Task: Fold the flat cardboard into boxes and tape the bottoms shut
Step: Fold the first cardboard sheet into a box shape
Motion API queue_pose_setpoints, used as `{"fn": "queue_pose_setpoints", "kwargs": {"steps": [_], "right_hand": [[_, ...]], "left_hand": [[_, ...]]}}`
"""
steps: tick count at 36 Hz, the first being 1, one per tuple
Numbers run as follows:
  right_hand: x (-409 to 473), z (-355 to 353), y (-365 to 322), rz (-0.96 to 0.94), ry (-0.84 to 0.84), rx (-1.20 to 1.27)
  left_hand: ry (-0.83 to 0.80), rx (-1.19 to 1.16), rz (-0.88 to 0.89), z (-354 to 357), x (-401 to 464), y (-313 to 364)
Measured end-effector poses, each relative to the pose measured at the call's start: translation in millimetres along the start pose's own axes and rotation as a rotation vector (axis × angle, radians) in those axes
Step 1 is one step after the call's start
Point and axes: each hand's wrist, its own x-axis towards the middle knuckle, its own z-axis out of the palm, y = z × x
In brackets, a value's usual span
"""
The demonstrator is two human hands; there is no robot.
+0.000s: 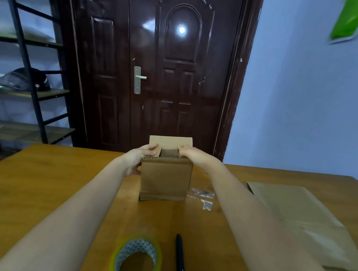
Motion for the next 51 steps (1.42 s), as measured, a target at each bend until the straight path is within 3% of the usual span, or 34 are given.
{"fn": "queue_pose_setpoints", "kwargs": {"steps": [14,24,29,33,37,41,46,51], "right_hand": [[-9.2,7.3,9.9,-0.021,0.042,0.257],[4.0,9.0,3.7,-0.021,0.406,0.25],[16.1,12.1,3.1,0.017,0.548,0.19],[21.2,16.9,2.7,0.022,0.629,0.062],[27.2,32.5,12.9,-0.046,0.581,0.029],[30.6,35.5,19.0,-0.091,0.568,0.065],[27.3,30.7,21.9,-0.217,0.562,0.059],[26.3,26.9,32.6,-0.278,0.579,0.008]], "left_hand": [[0.112,-0.123,0.08,8.3,-4.7,-8.9],[-0.057,-0.105,0.316,-2.6,-16.8,-37.6],[-0.012,-0.021,0.388,0.0,-16.9,-38.1],[0.119,-0.015,0.419,8.0,-14.5,-28.6],[0.229,-0.013,0.375,11.3,-7.7,-23.7],[0.222,-0.066,0.351,10.9,-2.0,-21.5],[0.162,0.01,0.347,13.9,1.8,-11.7],[0.205,0.063,0.345,14.1,4.9,-8.7]]}}
